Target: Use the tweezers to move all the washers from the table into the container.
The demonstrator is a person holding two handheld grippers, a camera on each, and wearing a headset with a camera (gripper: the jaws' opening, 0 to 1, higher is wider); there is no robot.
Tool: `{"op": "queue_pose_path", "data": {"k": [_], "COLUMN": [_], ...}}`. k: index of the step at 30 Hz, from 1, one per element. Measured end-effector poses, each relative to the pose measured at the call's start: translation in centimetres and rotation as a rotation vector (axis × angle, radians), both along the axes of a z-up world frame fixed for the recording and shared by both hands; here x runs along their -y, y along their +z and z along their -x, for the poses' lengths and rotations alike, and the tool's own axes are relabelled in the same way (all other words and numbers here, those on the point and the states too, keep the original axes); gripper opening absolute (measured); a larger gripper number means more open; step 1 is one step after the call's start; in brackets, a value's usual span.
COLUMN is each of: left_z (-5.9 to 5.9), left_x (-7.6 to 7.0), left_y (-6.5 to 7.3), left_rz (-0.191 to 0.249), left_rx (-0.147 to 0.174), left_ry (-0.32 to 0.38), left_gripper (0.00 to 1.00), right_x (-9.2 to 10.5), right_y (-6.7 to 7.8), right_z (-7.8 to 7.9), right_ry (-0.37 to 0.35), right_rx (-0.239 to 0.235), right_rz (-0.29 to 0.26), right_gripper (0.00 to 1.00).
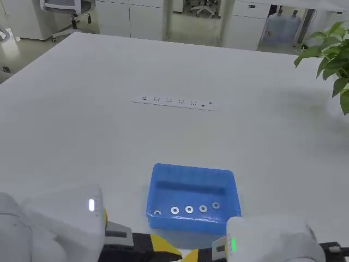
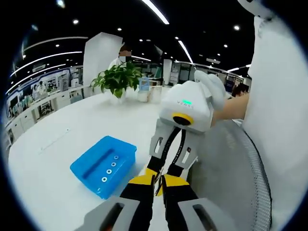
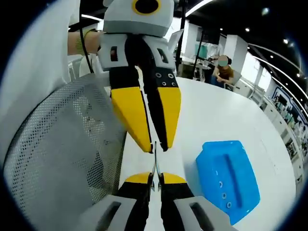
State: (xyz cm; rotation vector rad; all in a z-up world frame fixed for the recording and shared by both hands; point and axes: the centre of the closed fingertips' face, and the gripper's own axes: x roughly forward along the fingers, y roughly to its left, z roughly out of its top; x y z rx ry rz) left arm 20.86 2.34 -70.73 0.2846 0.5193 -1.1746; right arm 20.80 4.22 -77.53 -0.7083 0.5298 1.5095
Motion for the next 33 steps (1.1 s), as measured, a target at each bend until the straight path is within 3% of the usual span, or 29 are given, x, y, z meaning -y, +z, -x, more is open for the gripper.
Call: {"op": "queue_pose_path", "data": {"k": [4,7,14,17,25,30,33], "left_z": [0.4,0.5,0.4,0.4,0.0,-0.1,-0.3], "left_x": [0.5,0.4,0.3,0.1,-1.0,-1.7,-2.5], "left_y": [-0.3,-1.0,-1.8,-2.3,-3.0,-3.4,-4.2], "left_rz": [-0.005,-0.064,-0.136,-0.160,-0.196,-0.212,-0.258], "left_rx": [-0.004,0.016,0.053,0.053,0.053,0.044,0.044], "left_ry": [-0.027,-0.056,-0.098,-0.113,-0.111,-0.108,-0.111], "left_gripper": [0.03,0.00,0.00,0.00,0.00,0.00,0.00], "right_x": [0.3,0.5,1.1,1.3,0.9,1.2,2.1], "right_y": [-0.1,-0.3,-1.2,-1.5,-1.5,-1.3,-1.1], "right_z": [0.1,0.1,0.2,0.2,-0.2,-0.1,-0.2], "right_ry": [0.012,0.020,0.027,0.023,-0.045,-0.089,-0.147], "right_rx": [0.007,0.014,0.020,0.020,-0.026,-0.067,-0.089], "right_rz": [0.021,0.040,0.083,0.093,0.026,-0.009,-0.025], "right_gripper": [0.03,0.03,0.04,0.04,0.05,0.11,0.15]}}
